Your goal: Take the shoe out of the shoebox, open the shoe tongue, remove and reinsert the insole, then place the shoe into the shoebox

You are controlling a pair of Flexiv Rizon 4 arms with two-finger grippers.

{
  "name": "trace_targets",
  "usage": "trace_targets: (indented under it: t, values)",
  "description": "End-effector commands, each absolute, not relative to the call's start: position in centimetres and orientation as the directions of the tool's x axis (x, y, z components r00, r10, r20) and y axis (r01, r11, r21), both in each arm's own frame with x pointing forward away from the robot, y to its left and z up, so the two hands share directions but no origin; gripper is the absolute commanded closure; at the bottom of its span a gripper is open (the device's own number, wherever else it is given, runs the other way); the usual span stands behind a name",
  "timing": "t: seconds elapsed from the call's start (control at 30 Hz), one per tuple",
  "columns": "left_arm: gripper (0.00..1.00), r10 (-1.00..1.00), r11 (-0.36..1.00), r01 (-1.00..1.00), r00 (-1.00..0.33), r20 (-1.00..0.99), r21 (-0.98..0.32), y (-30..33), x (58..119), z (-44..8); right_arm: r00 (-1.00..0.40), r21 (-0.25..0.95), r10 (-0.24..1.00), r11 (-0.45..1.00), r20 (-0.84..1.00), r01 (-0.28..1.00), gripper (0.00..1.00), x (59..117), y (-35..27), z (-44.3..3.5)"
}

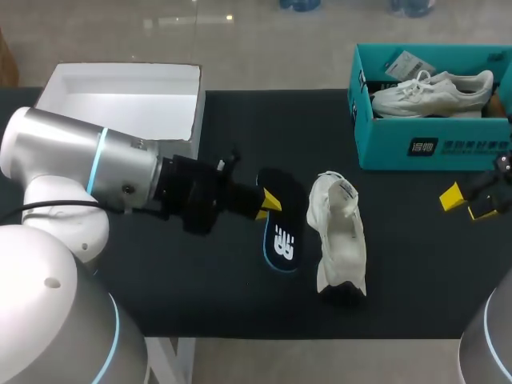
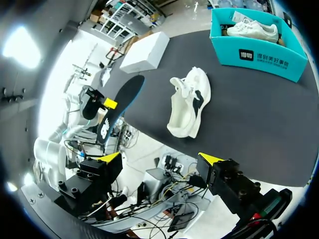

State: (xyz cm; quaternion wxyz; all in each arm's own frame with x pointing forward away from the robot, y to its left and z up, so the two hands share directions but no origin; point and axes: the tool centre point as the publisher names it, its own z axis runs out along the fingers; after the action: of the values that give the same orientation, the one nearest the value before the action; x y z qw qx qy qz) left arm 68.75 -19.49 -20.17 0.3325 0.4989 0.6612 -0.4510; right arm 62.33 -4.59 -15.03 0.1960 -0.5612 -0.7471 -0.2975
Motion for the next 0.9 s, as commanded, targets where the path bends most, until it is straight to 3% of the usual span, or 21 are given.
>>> trace_targets:
  t: [0.03,0.67,0.9]
  values:
    - [1.0,0.363,0.097,0.96,-0.281,-0.889,-0.263,-19.6,68.7,-20.2,-0.293,0.225,0.723,0.192,0.626,0.955,0.0,62.2,-4.6,-15.1]
    - [1.0,0.363,0.097,0.96,-0.281,-0.889,-0.263,-19.6,68.7,-20.2,-0.293,0.225,0.723,0.192,0.626,0.955,0.0,62.2,-4.6,-15.1]
    - [1.0,0.417,0.078,0.901,-0.418,-0.807,-0.426,-20.2,67.2,-21.7,-0.293,0.225,0.723,0.192,0.626,0.955,0.0,62.2,-4.6,-15.1]
